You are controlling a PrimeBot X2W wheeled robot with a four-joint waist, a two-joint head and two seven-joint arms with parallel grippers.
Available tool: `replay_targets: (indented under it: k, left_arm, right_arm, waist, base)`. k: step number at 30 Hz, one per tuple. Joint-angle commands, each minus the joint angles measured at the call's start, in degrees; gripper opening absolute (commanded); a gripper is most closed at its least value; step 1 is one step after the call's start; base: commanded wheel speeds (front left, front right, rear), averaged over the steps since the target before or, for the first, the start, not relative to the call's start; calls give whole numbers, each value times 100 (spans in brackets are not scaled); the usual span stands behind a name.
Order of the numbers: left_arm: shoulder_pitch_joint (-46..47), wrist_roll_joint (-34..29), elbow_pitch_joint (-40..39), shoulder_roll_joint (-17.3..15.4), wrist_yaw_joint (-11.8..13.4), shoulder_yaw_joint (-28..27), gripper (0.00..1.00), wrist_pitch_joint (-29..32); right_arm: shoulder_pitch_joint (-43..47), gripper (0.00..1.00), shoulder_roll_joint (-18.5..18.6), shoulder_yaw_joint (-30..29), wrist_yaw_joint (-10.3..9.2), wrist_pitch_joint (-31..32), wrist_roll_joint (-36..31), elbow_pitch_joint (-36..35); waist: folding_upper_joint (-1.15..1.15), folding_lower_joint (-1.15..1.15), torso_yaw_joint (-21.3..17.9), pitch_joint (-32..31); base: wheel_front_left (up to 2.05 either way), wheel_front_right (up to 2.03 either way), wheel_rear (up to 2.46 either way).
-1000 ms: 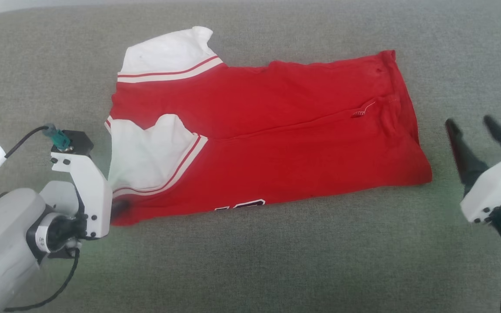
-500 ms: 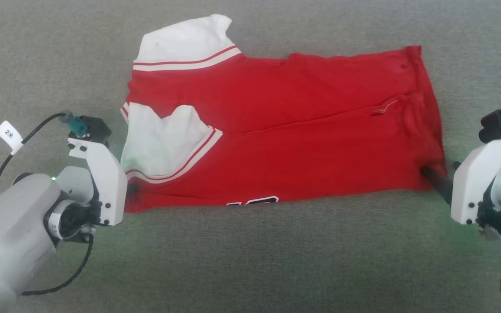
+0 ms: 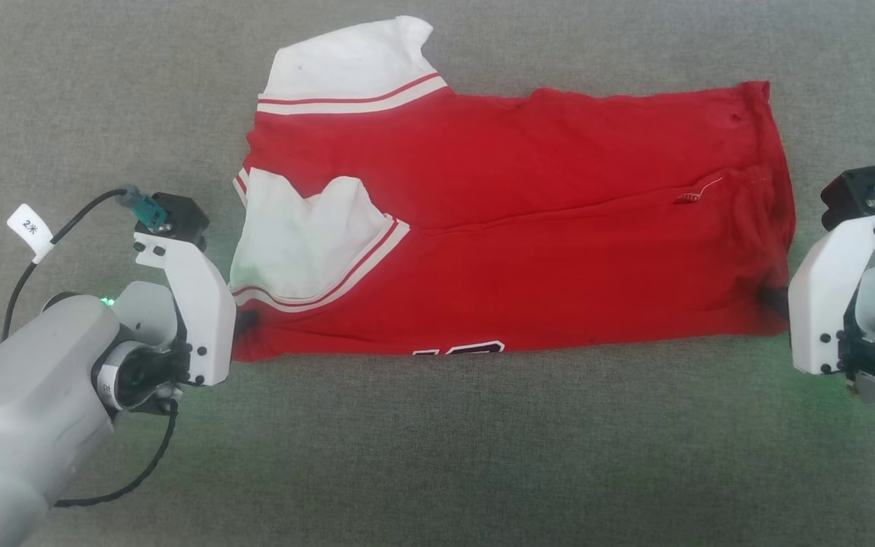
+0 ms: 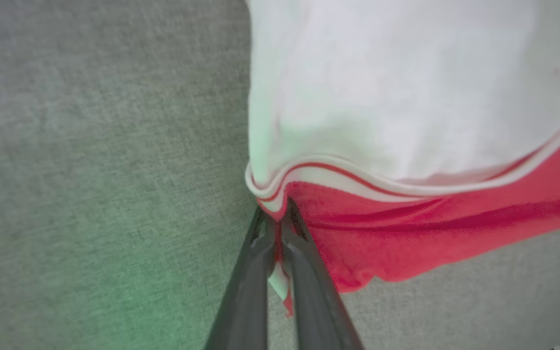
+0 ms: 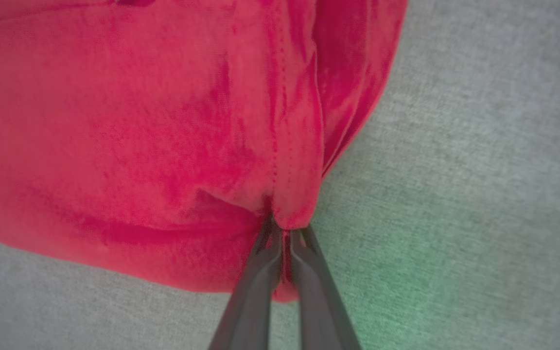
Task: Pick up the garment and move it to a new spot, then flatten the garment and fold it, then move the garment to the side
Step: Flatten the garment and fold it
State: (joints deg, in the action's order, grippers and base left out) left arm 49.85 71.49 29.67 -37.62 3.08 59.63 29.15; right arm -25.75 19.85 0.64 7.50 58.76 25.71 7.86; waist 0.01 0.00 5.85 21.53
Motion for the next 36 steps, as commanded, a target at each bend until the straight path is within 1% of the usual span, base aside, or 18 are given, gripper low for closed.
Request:
replay_targets:
  k: [1, 5, 9, 14, 19, 23, 27, 28, 29, 30, 31, 32, 33, 36]
  left_arm:
    - [-171, -14, 159, 144, 68, 105, 0, -24]
    - [-161, 45, 18, -76, 137, 50, 0, 93]
    - [-163, 56, -353, -399, 261, -19, 0, 164]
    - [-357, 113, -1066, -861, 601, -52, 0, 294]
    - [-729, 209, -1918, -1274, 1076, -56, 0, 337]
    - [-1061, 270, -2488, -1429, 1410, -29, 0, 281]
    - [-1329, 275, -2714, -1399, 1550, 102, 0, 257]
    - [-1379, 273, -2707, -1361, 1578, 125, 7, 235]
    - [-1427, 285, -2681, -1314, 1583, 151, 16, 236]
    - [-1453, 296, -2648, -1272, 1577, 174, 31, 227]
    - [-1469, 305, -2616, -1241, 1573, 187, 95, 221]
    - [-1484, 331, -2576, -1204, 1562, 179, 100, 211]
    - [-1468, 334, -2546, -1188, 1555, 170, 100, 220]
    - [-1282, 301, -2522, -1257, 1582, 90, 100, 241]
  right_arm:
    - [158, 0, 34, 20, -2, 67, -6, 100]
    - [243, 0, 190, -107, -2, 140, 102, -151]
    - [459, 0, 304, -283, -2, 315, 189, -516]
    - [915, 0, 340, -612, -4, 514, 270, -1053]
    - [1448, 0, 238, -951, -5, 720, 310, -1570]
    - [1835, 0, 43, -1073, -4, 827, 336, -1826]
    - [2075, 0, -95, -1036, -4, 758, 340, -1843]
    - [2096, 0, -121, -1011, -4, 728, 325, -1800]
    - [2117, 0, -142, -981, -3, 695, 323, -1755]
    - [2127, 0, -152, -950, -3, 661, 308, -1716]
    - [2109, 38, -189, -925, -3, 605, 289, -1686]
    - [2085, 82, -222, -898, -2, 562, 272, -1642]
    - [2062, 100, -236, -872, -2, 515, 258, -1613]
    - [1950, 100, -253, -849, -2, 356, 214, -1593]
  waist:
    - [-1, 0, -12, -23]
    - [-1, 0, -60, -124]
    - [-1, 0, -99, -228]
    - [-1, 0, -106, -320]
    - [-1, 0, -109, -346]
    - [-1, 0, -113, -326]
    - [-1, 0, -123, -326]
    - [-1, 0, -127, -336]
    - [-1, 0, -133, -348]
    - [-1, 0, -141, -369]
    - [-1, 0, -149, -386]
    - [-1, 0, -155, -409]
    - [-1, 0, -161, -439]
    - [-1, 0, -184, -539]
  base:
    - [0, 0, 0]
    - [0, 0, 0]
    - [0, 0, 0]
    - [0, 0, 0]
    - [0, 0, 0]
    - [0, 0, 0]
    - [0, 0, 0]
    - [0, 0, 0]
    - [0, 0, 0]
    - [0, 0, 0]
    - [0, 0, 0]
    - [0, 0, 0]
    - [0, 0, 0]
    - [0, 0, 0]
